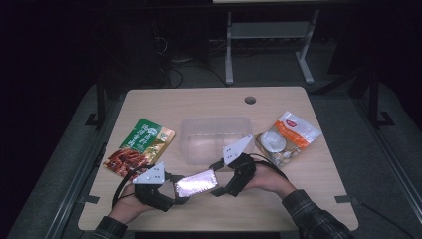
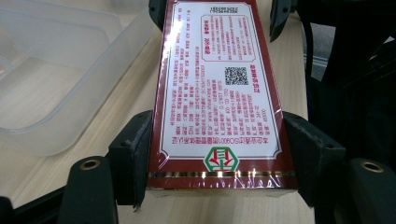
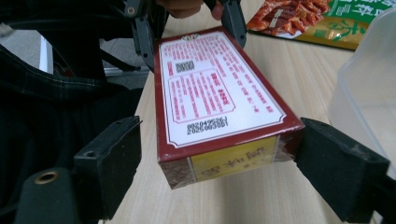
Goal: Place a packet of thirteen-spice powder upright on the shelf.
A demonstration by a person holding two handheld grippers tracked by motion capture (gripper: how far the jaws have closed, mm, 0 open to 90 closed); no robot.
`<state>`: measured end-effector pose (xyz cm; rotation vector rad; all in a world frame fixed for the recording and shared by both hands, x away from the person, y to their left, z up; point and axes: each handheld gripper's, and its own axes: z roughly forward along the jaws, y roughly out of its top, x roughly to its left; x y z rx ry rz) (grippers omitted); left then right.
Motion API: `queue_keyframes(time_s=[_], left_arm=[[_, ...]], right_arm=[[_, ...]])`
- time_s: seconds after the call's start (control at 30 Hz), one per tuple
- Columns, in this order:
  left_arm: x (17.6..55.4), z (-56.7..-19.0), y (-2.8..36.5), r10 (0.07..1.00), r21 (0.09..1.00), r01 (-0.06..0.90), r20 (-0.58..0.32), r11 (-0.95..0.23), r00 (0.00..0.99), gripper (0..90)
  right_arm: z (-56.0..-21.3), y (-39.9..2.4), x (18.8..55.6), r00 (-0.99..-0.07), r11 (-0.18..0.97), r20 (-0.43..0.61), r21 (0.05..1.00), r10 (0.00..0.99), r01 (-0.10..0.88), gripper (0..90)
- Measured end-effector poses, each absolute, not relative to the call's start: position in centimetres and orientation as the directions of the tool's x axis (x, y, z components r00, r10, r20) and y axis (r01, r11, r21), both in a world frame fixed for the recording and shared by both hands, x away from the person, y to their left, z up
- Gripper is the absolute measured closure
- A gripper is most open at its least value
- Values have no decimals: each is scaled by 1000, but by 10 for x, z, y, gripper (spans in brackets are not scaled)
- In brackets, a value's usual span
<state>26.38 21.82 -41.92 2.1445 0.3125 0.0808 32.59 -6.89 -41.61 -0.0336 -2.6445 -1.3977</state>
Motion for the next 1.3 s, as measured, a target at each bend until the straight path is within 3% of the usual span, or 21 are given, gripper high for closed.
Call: queue_keyframes(time_s=[0.23,0.93,1.3], left_arm=[[264,-419,217,241,830,179,-55,-529,969,316],[283,-435,187,168,804,188,-111,-564,980,316],[289,-444,160,151,773,184,-115,-607,982,316]], right_arm=[[-418,-72,325,-989,561,140,822,-40,94,260],[-403,-97,314,-992,523,116,844,38,119,273],[-395,-100,309,-991,428,105,894,83,131,275]])
